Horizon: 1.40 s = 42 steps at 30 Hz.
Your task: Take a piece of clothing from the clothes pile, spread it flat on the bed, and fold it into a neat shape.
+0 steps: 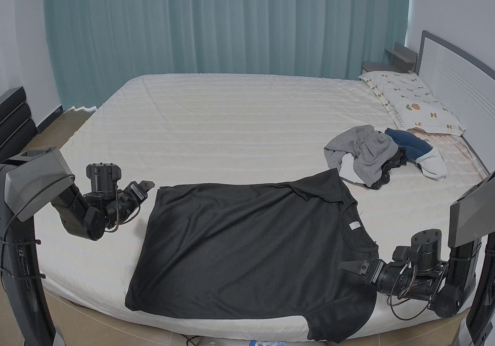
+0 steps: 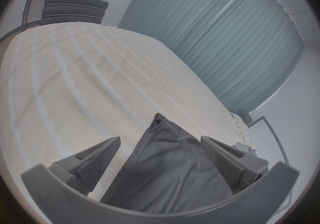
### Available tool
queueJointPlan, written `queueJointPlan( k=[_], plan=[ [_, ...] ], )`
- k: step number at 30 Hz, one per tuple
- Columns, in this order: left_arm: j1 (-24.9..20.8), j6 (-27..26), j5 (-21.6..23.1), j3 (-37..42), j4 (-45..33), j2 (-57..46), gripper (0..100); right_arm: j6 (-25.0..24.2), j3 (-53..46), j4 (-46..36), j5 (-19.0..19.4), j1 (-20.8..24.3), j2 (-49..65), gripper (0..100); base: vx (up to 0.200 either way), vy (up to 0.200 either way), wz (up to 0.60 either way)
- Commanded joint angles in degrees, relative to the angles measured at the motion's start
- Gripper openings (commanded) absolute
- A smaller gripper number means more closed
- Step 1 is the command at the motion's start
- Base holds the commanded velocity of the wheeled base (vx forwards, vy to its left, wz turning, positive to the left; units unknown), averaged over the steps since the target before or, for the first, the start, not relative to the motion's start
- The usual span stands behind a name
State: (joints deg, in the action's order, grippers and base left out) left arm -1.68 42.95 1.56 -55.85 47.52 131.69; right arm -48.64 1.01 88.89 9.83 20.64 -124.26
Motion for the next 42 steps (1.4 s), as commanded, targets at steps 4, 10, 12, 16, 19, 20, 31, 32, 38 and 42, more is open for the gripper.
queueJointPlan(
  k=[4,10,12,16,19,20,31,32,38,42],
  plan=[
    [-0.25,-0.76,0.02,-14.03,-4.36,9.63,100,-0.23,-0.92,0.49,-0.07,0.10,-1.60,100,0.000,0.000,0.00],
    [-1.04,-1.11,0.81,-19.83,-9.46,12.18,100,-0.31,-1.01,0.49,-0.07,0.10,-1.51,100,0.000,0.000,0.00],
    [-1.83,-1.02,1.08,-22.11,-12.10,12.71,100,-0.31,-1.01,0.49,-0.07,0.10,-1.51,100,0.000,0.000,0.00],
    [-2.80,-1.02,0.99,-26.33,-13.86,15.08,100,-0.31,-1.01,0.49,-0.07,0.10,-1.51,100,0.000,0.000,0.00],
    [-3.33,-0.94,0.81,-28.44,-15.18,16.49,100,-0.31,-1.01,0.49,-0.07,0.10,-1.51,100,0.000,0.000,0.00],
    [-3.42,-0.94,0.72,-29.06,-15.61,16.75,100,-0.31,-1.01,0.49,-0.07,0.10,-1.60,100,0.000,0.000,0.00],
    [-2.89,-1.20,-1.03,-36.26,-15.97,21.50,0,-0.31,-1.01,0.58,0.02,0.10,-1.60,100,0.000,0.000,0.00],
    [-2.62,-1.20,-2.35,-37.76,-15.88,22.38,0,-0.31,-1.01,0.58,-0.07,0.10,-1.60,100,0.000,0.000,0.00],
    [-0.51,-0.76,-8.33,-46.99,-15.44,26.68,0,-0.31,-1.01,0.58,0.02,0.10,-1.69,100,0.000,0.000,0.00],
    [0.36,-0.76,-8.42,-48.74,-15.44,27.91,0,-0.31,-1.01,0.58,0.02,0.10,-1.69,100,0.000,0.000,0.00]
  ],
)
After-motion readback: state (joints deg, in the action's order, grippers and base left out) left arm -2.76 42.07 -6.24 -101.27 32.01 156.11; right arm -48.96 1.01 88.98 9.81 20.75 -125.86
